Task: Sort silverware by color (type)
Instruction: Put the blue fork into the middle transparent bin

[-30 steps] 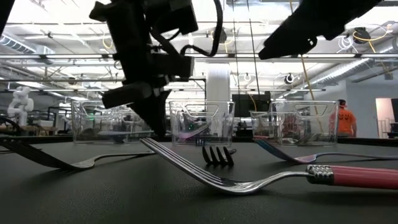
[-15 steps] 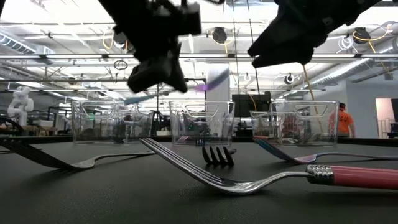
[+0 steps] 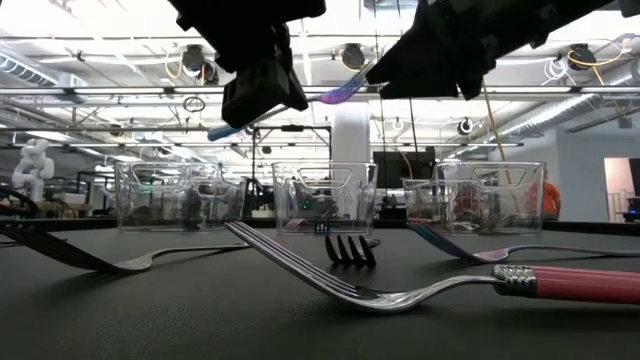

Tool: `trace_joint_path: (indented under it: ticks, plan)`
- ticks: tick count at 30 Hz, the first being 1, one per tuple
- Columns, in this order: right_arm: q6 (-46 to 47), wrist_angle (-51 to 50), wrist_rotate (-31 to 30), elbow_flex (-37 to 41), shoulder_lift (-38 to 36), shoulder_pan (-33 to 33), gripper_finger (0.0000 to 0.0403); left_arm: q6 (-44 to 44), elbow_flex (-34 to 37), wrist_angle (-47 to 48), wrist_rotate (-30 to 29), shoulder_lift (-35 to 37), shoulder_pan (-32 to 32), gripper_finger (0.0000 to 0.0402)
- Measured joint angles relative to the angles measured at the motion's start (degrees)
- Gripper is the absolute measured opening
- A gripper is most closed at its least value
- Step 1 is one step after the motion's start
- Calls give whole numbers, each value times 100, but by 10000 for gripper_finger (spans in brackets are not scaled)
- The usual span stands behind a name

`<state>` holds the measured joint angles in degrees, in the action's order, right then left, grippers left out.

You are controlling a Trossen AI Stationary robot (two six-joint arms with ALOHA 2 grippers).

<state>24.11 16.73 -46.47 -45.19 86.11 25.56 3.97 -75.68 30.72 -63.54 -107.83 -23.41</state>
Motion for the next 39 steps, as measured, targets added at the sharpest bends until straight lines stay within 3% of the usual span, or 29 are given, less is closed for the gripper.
trace_joint_path:
  ticks: [4, 17, 36, 39]
  plan:
    - [-161, 262, -42, 0, -3, -10, 212, 145, 0, -41, -267, 0, -71, 5]
    - [-729, 815, -172, 0, -5, -74, 203, 377, -4, -391, -296, -57, -71, 5]
    - [-826, 595, -129, -2, -8, -208, 13, 648, -2, -718, -298, -83, -69, 7]
    - [-862, 577, -139, -1, -14, -208, 7, 649, 0, -787, -288, -83, -75, 23]
